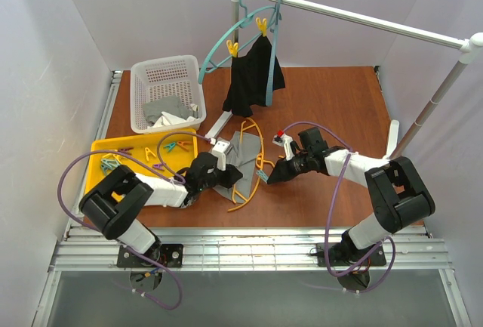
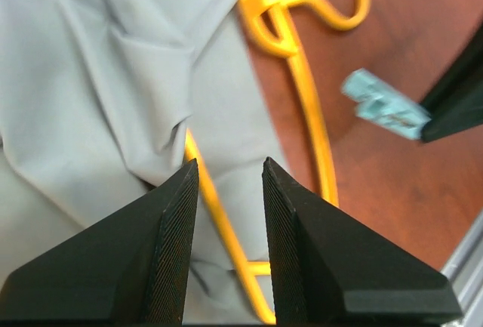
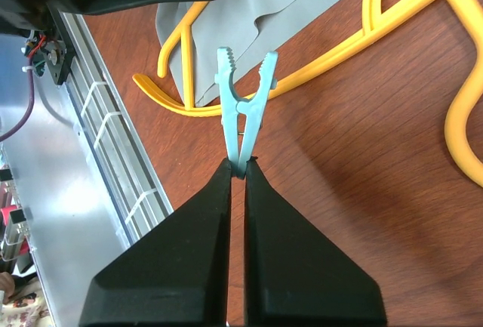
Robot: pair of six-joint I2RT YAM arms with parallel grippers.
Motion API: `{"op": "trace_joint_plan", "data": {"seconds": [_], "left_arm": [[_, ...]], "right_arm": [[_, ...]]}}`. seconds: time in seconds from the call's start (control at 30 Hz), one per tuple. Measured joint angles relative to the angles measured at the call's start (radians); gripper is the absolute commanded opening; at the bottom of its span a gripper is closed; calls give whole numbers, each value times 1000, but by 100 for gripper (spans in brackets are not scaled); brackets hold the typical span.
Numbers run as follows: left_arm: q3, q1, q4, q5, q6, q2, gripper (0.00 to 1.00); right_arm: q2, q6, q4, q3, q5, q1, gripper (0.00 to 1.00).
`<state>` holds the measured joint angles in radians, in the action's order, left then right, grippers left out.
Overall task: Clip the underwear to the hanger
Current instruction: Pick up the hanger at the center of the board.
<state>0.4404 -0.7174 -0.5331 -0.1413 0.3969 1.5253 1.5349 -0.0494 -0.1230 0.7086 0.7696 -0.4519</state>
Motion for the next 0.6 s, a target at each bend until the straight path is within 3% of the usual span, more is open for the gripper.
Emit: {"op": "trace_joint_plan", "data": {"seconds": [0.33,0.47,0.6], "left_arm": [[24,0,28,26,-8,59,30],[46,0,19,27,-17,88,25],[84,0,2,31,-27,137,13]], "right_arm": [[-3,-1,5,-6,6,0,1],[-3,0,12,-6,18,0,1],[-3,0,14,-6,21,-12,1]]}}
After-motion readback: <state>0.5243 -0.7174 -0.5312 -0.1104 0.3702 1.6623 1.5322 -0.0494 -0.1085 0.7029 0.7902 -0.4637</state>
